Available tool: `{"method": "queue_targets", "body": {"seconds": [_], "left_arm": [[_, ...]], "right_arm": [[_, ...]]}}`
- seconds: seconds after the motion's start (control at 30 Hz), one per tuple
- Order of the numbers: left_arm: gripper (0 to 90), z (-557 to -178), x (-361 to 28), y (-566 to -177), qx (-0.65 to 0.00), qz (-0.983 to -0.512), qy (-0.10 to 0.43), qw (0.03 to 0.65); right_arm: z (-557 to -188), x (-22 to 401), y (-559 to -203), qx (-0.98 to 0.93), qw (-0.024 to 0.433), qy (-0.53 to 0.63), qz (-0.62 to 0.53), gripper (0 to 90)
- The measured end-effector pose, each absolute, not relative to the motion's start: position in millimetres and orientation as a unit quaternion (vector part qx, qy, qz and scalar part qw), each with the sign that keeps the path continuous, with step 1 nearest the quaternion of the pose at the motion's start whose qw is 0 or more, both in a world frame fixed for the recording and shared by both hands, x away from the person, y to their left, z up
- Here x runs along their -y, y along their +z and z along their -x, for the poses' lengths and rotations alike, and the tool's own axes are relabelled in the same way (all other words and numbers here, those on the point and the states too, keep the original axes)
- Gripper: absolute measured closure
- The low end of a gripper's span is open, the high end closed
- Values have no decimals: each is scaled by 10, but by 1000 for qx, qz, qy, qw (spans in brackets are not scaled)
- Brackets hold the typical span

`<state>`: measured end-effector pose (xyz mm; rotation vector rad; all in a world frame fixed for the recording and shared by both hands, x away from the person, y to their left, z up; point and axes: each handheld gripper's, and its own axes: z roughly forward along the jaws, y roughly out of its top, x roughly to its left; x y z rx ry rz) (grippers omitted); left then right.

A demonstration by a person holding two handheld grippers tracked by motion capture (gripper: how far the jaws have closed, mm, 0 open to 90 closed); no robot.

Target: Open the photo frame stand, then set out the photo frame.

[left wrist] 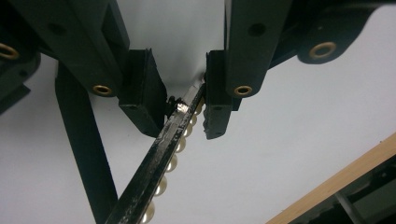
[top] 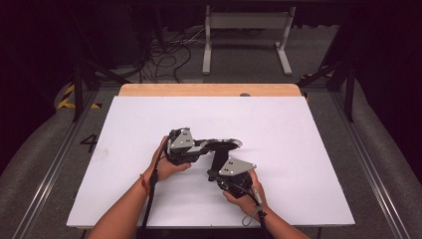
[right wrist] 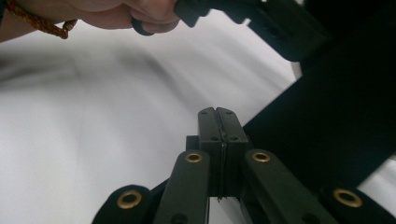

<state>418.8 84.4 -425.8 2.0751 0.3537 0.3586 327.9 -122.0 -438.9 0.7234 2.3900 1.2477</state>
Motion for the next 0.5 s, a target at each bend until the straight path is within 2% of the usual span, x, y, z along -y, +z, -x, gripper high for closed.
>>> {"method": "queue_targets", "body": {"seconds": [0.5], "left_arm": [[694,-4161,-804,-4295,-151,-855,165,468]], "right_arm": [[-3262,1011,-4477,-830,218,432,-277,900]]}}
